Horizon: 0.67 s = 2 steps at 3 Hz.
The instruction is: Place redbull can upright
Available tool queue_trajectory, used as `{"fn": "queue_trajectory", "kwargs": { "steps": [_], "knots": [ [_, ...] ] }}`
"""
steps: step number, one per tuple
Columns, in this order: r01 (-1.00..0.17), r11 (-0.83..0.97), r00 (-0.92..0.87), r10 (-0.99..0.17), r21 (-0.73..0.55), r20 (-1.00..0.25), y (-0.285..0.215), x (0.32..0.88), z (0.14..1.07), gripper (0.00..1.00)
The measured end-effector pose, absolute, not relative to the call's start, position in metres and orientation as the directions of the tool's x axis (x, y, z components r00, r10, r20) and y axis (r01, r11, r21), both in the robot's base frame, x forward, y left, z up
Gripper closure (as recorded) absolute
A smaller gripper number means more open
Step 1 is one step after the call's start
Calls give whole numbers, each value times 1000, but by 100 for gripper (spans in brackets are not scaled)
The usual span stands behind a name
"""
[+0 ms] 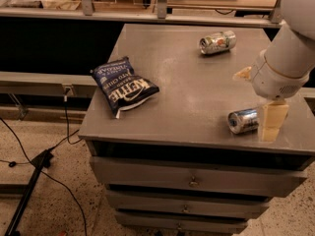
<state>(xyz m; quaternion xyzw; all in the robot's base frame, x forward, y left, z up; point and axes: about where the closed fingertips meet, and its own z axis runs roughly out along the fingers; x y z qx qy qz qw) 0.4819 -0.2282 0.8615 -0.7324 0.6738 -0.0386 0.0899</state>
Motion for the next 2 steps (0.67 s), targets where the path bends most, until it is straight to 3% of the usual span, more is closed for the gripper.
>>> {"fn": "queue_trajectory", "kwargs": {
  "steps": [2],
  "knots": [
    [-979, -154, 155, -988, -136, 0, -207, 479, 831, 0]
  ]
}}
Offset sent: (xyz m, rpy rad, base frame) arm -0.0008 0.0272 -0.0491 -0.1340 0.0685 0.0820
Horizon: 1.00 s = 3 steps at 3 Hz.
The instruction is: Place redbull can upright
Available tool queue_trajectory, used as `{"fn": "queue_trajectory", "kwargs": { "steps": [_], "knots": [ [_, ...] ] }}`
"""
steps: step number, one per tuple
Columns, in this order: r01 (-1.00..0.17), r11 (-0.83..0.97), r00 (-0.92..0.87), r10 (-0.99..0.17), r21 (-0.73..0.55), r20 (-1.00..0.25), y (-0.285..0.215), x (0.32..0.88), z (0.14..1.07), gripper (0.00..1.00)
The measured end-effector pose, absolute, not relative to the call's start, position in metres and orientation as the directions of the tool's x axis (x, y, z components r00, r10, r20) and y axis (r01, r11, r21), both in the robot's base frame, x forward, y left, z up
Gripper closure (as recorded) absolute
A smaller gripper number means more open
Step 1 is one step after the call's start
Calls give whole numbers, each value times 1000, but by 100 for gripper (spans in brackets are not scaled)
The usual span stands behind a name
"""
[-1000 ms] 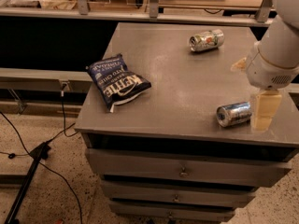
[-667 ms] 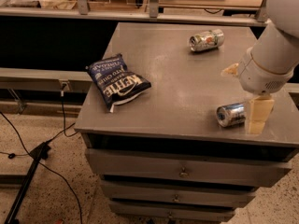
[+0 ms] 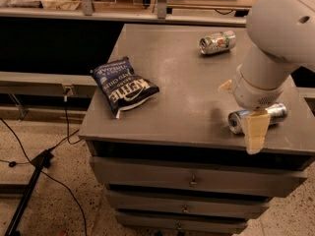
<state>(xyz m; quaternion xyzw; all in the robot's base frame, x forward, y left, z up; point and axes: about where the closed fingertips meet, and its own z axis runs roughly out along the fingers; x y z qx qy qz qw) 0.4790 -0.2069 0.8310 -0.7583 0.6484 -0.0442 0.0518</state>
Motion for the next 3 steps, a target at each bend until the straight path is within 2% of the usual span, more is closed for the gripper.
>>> {"fn": "queue_trajectory", "kwargs": {
  "steps": [1, 3],
  "knots": [
    [-978, -153, 155, -988, -138, -1, -207, 479, 832, 19],
    [-977, -154, 156, -988, -148, -2, -206, 477, 837, 80]
  ]
}}
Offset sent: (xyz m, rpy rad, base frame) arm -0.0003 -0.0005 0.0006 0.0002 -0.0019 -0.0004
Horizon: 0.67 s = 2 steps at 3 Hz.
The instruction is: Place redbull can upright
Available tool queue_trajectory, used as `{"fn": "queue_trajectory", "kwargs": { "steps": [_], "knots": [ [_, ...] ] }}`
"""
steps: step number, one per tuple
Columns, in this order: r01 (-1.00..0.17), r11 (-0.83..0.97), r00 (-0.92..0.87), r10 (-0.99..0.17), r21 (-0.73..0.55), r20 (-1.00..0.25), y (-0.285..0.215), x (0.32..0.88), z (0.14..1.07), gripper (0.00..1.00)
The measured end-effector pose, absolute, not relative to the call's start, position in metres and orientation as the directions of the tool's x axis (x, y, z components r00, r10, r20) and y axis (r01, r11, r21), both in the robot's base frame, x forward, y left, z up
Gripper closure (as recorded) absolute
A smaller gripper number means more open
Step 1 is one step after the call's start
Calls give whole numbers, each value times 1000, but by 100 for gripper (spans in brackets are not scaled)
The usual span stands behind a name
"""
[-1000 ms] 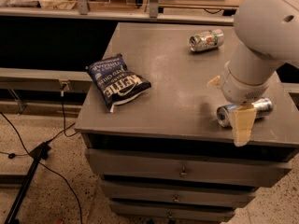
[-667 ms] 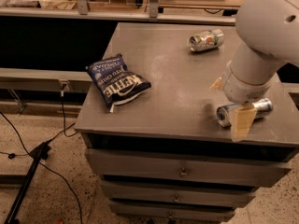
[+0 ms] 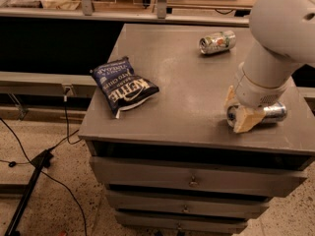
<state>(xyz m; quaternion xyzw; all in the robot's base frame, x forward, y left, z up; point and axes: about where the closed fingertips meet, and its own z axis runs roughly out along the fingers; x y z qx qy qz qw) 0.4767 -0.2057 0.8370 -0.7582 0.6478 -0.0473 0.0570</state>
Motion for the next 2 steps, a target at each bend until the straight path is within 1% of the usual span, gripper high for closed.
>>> {"fn": "queue_trajectory", "kwargs": {
  "steps": [1, 2],
  "knots": [
    [-974, -153, 157, -988, -166, -10, -202, 474, 850, 100],
    [-970, -85, 110, -989, -228, -99, -207, 467, 917, 100]
  ]
}}
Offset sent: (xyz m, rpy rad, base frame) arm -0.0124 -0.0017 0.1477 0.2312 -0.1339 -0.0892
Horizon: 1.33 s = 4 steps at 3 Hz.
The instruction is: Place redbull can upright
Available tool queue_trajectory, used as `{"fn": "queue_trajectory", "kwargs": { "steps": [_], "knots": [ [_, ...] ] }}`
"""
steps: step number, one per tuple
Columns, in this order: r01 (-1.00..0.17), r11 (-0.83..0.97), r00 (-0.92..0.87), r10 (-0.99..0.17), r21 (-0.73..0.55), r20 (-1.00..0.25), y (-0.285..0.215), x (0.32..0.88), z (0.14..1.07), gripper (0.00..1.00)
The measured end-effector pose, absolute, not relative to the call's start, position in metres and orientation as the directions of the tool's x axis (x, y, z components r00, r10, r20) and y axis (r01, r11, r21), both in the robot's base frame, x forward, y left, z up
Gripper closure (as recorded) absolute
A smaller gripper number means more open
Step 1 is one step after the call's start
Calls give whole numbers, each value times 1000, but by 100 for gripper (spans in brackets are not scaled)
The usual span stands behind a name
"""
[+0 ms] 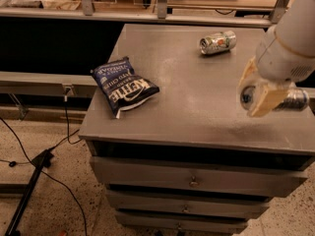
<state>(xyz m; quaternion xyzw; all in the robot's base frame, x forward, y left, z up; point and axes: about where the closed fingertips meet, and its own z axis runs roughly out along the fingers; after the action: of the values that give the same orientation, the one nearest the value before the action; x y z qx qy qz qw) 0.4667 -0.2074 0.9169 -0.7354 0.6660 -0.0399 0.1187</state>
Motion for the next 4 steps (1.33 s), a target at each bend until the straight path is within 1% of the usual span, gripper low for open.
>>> {"fn": "queue_trajectory", "kwargs": {
  "steps": [1, 2, 3, 4],
  "knots": [
    [-965, -43, 83, -986, -260, -144, -206, 469, 961, 100],
    [-950, -7, 92, -962, -313, -256, -221, 483, 984, 100],
    [-939, 3, 155, -890, -344, -429, -236, 488, 989, 100],
    [-936, 17, 220, -753, -352, -621, -222, 485, 1007, 100]
  ]
}}
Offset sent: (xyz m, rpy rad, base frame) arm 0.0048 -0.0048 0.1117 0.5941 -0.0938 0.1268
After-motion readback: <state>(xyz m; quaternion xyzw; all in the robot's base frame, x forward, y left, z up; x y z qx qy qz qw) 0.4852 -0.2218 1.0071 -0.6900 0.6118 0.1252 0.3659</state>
